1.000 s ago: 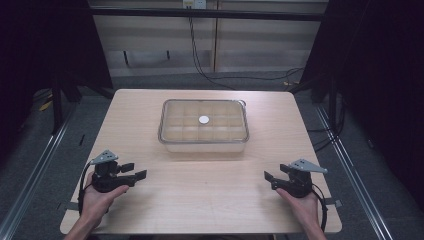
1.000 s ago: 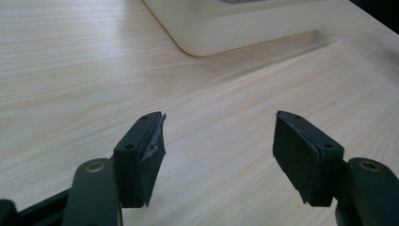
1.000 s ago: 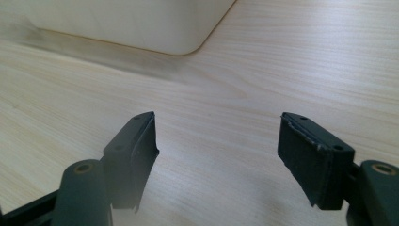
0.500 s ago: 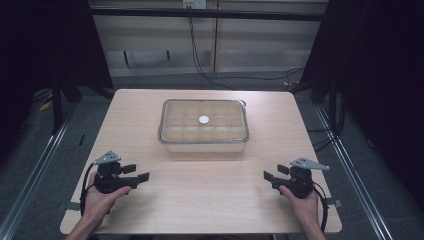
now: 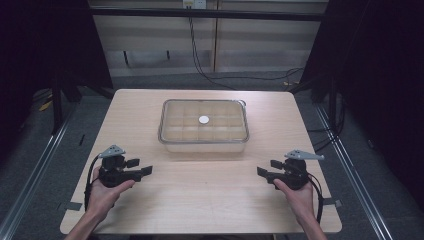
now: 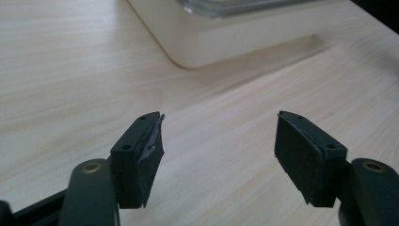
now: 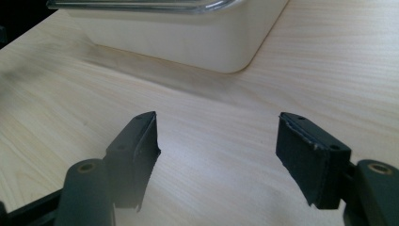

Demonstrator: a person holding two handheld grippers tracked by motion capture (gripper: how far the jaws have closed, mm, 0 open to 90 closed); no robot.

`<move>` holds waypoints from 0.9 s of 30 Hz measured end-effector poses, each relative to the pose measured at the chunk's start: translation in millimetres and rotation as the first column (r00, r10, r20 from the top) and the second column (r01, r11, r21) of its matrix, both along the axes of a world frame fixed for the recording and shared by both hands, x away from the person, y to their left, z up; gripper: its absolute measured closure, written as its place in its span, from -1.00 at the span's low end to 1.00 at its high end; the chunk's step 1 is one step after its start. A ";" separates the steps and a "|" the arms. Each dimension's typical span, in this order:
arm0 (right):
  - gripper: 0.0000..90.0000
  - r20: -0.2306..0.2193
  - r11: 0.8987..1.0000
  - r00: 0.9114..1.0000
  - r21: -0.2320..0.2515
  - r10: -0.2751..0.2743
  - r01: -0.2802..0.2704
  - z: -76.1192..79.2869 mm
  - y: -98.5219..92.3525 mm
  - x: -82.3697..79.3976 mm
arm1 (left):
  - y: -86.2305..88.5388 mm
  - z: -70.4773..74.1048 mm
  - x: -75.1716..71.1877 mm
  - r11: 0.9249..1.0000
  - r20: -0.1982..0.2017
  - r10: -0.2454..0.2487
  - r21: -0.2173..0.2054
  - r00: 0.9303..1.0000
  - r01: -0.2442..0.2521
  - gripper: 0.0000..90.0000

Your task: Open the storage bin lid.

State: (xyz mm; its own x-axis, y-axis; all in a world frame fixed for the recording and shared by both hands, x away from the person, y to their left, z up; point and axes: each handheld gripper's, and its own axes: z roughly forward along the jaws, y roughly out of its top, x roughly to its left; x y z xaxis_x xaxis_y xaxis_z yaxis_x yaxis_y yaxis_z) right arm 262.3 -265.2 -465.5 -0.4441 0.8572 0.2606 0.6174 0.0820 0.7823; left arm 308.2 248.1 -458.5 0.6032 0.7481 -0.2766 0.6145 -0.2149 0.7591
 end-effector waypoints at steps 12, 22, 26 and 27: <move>-0.41 0.012 1.000 1.000 -0.001 0.008 -0.008 23.4 4.0 29.1 | -6.0 9.9 19.8 0.999 0.008 -0.032 0.021 0.999 0.032 -0.36; -0.30 -0.029 0.997 0.996 0.013 0.079 -0.078 34.9 12.7 66.4 | -21.0 17.3 42.0 0.998 0.009 -0.059 0.029 0.998 0.058 -0.31; -0.30 -0.018 0.997 0.997 0.018 0.081 -0.081 35.8 15.0 79.0 | -24.7 22.6 50.5 0.998 0.020 -0.055 0.038 0.998 0.054 -0.31; -0.30 -0.017 0.997 0.997 0.015 0.080 -0.080 36.2 15.4 80.2 | -25.8 24.6 52.1 0.999 0.026 -0.046 0.030 0.999 0.045 -0.31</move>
State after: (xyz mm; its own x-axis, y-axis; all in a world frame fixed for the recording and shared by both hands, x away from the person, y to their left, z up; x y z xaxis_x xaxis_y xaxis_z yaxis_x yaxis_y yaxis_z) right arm 342.5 -249.8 -429.3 -0.5066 0.8152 0.2808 0.6230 0.1209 0.7728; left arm 360.3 222.2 -433.9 0.6435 0.7275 -0.2381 0.5836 -0.2649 0.7676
